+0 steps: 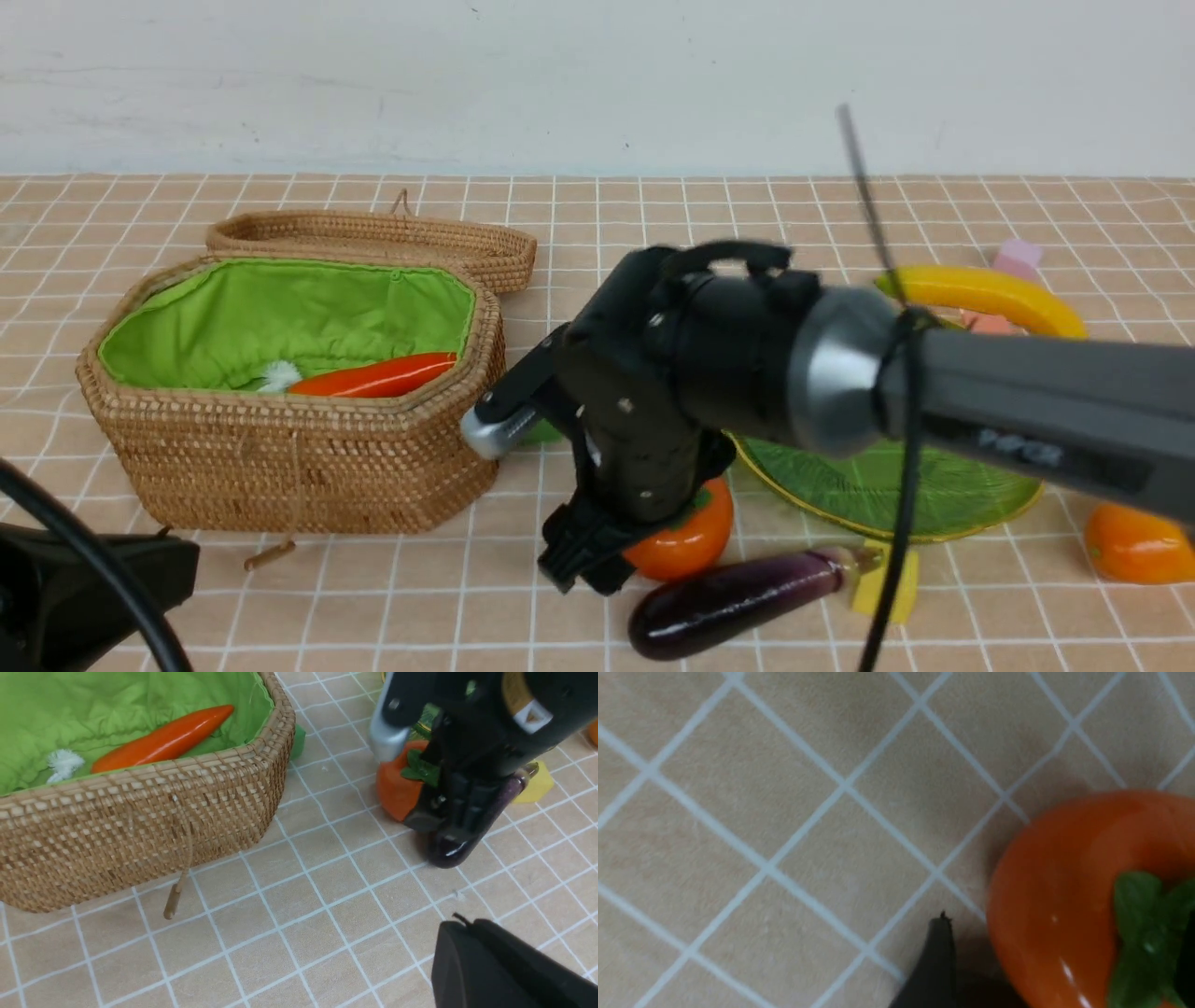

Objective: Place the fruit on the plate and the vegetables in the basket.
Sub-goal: Grab a tomato with your right arm and place it on the plate on the right.

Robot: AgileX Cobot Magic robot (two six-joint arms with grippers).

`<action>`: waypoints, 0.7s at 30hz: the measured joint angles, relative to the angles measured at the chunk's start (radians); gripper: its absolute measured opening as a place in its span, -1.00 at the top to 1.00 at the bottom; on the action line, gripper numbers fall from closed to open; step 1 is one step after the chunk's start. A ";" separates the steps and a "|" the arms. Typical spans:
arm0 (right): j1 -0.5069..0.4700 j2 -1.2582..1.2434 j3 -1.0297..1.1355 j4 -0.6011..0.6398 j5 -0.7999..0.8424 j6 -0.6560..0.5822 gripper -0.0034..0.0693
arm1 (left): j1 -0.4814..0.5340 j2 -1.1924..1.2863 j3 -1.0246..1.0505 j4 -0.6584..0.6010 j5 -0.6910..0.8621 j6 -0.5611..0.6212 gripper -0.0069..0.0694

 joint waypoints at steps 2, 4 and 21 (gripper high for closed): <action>0.004 0.026 -0.003 -0.046 -0.004 0.005 -0.88 | 0.000 0.000 0.000 0.000 0.000 0.000 0.85; 0.004 0.039 -0.011 -0.079 -0.008 0.005 -0.88 | 0.000 0.000 0.001 0.000 0.003 0.000 0.85; 0.004 0.089 -0.028 -0.214 -0.027 -0.006 -0.53 | 0.000 -0.001 0.001 0.001 0.015 0.000 0.85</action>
